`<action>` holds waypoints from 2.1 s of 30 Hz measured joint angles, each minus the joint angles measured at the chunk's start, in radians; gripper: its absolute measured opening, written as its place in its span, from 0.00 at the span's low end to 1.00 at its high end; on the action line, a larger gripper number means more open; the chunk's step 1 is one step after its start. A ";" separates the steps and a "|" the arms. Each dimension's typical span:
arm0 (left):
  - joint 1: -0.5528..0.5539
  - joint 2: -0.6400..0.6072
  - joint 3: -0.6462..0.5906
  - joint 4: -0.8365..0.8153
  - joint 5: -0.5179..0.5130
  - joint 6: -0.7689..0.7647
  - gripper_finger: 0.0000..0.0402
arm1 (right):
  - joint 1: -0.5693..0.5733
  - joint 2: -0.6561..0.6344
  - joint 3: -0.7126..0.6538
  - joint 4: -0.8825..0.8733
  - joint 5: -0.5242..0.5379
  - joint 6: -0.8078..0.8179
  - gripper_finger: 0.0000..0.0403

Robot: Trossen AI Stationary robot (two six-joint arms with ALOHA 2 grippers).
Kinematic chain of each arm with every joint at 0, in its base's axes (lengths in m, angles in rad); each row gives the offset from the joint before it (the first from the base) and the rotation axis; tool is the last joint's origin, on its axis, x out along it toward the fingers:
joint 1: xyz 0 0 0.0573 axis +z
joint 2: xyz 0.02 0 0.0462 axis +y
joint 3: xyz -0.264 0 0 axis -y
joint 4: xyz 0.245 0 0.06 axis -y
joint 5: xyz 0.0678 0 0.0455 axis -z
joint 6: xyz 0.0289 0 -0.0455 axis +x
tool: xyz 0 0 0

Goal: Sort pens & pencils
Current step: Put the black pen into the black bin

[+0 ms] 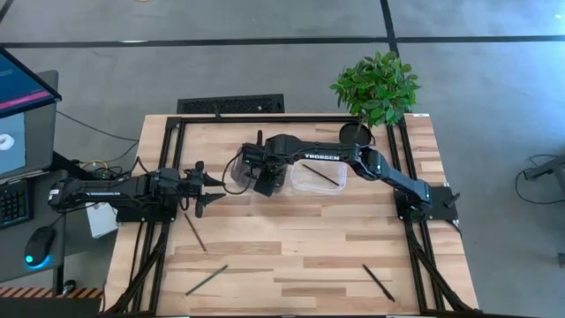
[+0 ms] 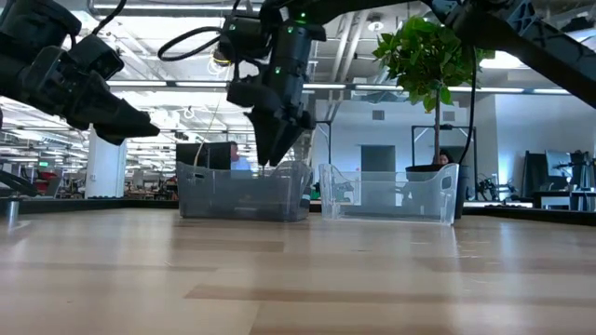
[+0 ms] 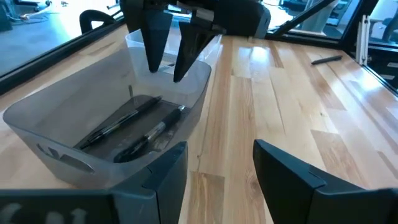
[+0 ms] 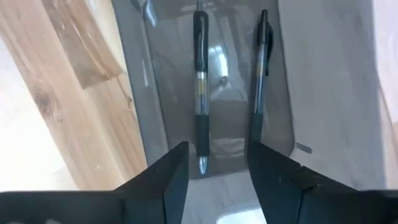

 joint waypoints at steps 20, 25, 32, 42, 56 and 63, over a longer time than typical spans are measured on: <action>0.000 0.000 -0.001 0.008 -0.005 -0.014 0.43 | 0.237 -0.340 -0.004 -0.304 0.210 0.196 0.46; 0.000 0.000 -0.002 0.018 -0.029 0.003 0.43 | 0.303 -0.415 -0.065 -0.308 0.296 0.250 0.45; 0.000 0.000 -0.002 0.015 -0.029 -0.022 0.43 | 0.352 -0.541 -0.311 -0.313 0.380 0.423 0.43; 0.000 0.000 -0.001 0.014 -0.023 -0.021 0.43 | 0.426 -0.762 -0.783 -0.261 0.396 0.749 0.41; 0.000 0.000 0.000 0.006 -0.022 -0.064 0.43 | 0.795 -0.860 -1.081 -0.153 0.301 1.284 0.39; 0.000 0.000 0.000 0.006 -0.022 -0.066 0.43 | 0.963 -0.760 -1.082 -0.150 0.107 1.578 0.40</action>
